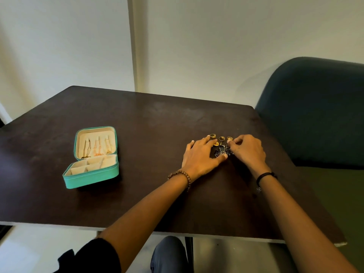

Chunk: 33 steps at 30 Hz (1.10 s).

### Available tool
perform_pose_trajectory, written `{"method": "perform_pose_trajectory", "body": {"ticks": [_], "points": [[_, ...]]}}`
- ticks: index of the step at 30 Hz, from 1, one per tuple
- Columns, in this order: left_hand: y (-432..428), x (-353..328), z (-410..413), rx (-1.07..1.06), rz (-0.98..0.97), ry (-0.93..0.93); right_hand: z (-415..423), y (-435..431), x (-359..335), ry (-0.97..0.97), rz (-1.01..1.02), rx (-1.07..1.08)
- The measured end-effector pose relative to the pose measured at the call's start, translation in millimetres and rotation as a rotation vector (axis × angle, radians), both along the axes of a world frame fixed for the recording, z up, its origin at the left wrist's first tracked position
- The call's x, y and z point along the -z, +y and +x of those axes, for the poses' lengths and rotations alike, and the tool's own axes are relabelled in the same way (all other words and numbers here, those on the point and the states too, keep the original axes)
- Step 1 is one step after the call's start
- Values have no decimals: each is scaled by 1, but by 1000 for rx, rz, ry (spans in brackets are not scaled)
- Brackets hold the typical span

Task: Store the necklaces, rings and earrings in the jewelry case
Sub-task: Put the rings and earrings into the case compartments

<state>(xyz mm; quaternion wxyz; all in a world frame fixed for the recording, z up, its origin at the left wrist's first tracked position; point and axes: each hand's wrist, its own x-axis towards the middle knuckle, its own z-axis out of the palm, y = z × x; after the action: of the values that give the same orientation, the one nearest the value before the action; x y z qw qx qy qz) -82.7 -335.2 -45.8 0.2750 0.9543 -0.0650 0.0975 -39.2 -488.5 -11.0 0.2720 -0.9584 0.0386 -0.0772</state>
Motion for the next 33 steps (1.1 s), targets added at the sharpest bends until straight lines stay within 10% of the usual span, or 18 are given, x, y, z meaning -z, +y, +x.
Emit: {"method": "perform_pose_trajectory", "body": {"ticks": [33], "points": [[3,0,2,-47,-168,-91,13,24,-5,27,-79,-156]]}}
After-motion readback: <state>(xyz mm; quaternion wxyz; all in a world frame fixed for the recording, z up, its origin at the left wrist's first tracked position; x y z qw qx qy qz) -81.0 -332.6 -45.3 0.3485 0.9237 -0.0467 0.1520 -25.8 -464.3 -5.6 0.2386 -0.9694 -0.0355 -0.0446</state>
